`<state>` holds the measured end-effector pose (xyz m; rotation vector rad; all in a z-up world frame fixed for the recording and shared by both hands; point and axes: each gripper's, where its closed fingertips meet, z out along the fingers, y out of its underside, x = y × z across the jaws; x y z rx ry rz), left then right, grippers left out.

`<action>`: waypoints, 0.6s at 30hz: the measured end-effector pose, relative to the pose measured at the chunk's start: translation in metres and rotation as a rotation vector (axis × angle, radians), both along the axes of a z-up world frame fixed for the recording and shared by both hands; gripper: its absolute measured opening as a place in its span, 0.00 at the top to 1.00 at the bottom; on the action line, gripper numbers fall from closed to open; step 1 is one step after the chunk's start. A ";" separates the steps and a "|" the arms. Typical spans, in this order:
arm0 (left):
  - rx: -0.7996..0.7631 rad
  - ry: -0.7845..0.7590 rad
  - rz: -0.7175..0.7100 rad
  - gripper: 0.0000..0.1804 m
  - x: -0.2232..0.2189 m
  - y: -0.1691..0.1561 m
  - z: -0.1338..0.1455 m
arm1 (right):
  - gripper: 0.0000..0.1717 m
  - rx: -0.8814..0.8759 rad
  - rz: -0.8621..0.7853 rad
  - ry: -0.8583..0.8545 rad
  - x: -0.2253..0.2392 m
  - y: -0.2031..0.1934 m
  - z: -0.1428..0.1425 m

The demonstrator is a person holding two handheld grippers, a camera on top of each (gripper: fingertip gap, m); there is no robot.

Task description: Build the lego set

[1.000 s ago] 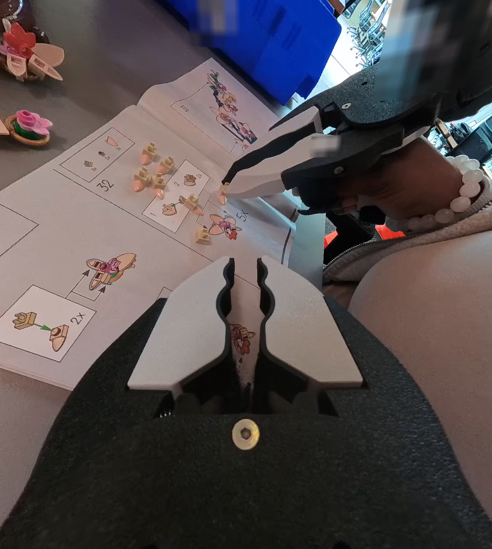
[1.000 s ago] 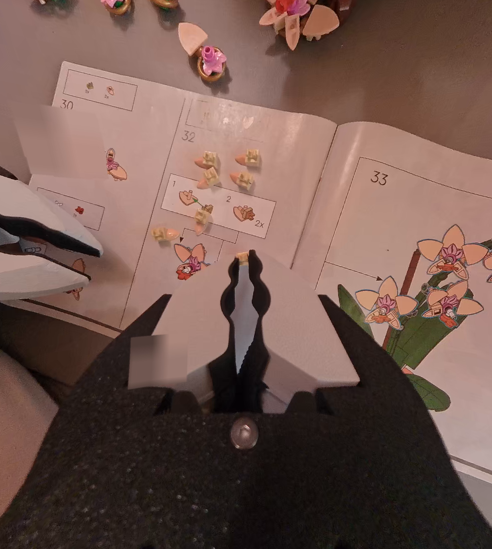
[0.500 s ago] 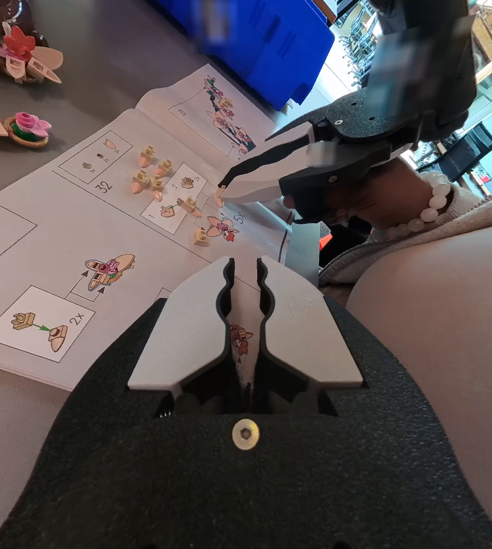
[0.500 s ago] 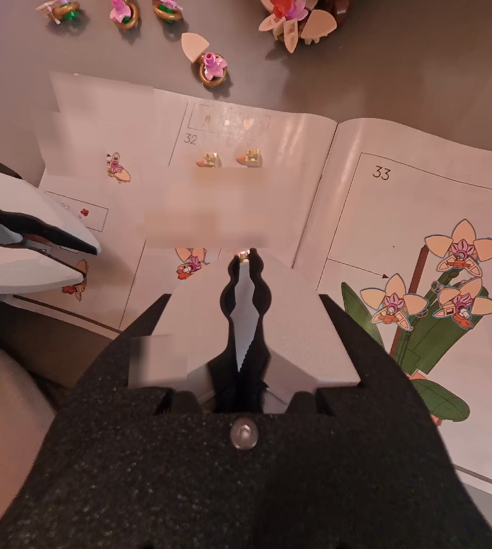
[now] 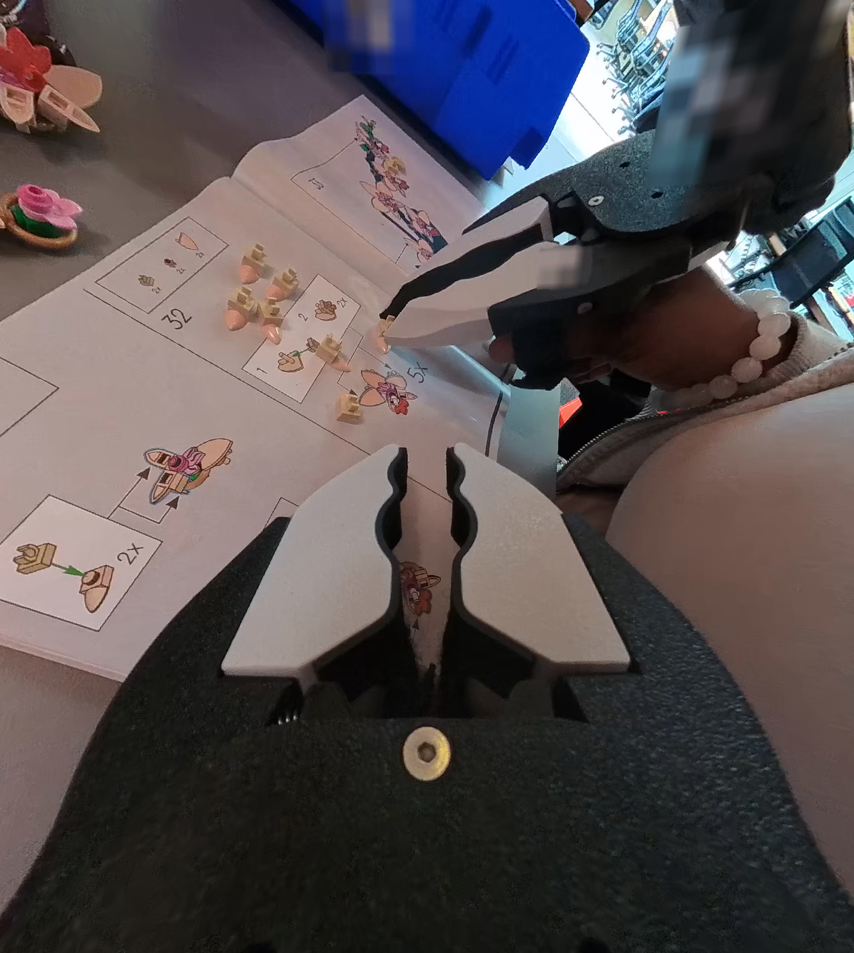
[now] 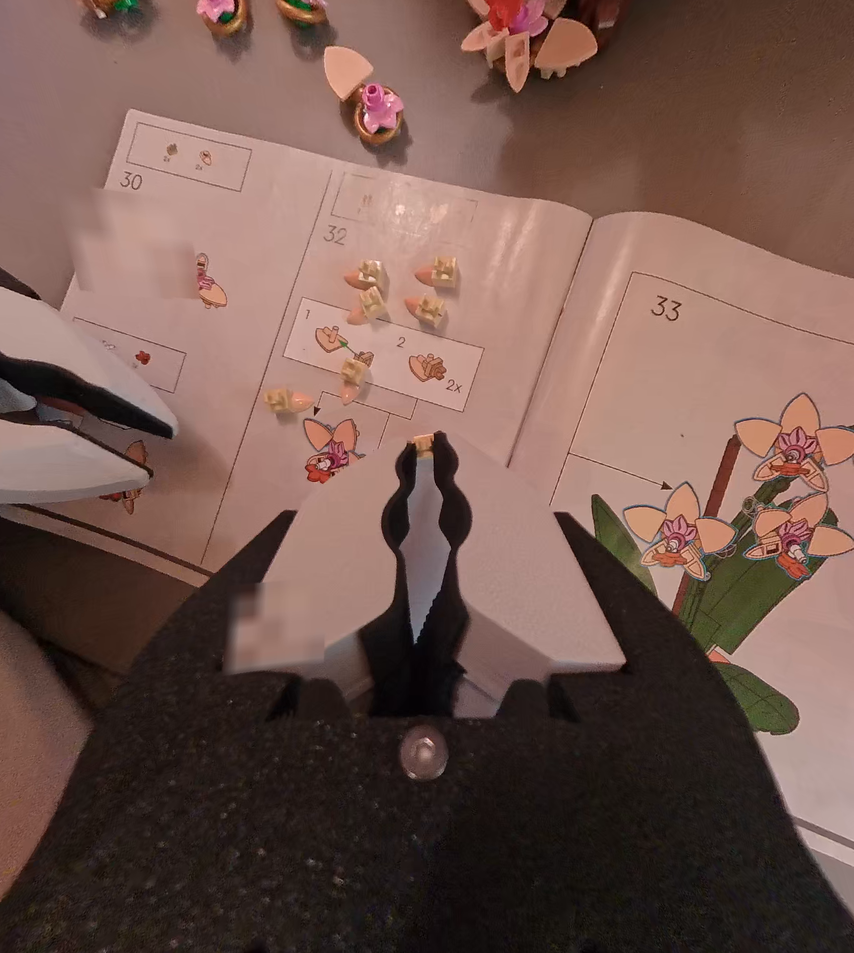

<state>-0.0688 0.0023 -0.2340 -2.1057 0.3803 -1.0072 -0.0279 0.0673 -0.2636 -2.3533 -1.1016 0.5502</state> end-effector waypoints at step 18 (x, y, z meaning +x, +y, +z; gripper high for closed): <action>-0.003 -0.004 0.018 0.91 -0.002 0.001 0.000 | 0.88 0.117 0.086 0.164 -0.008 0.000 0.001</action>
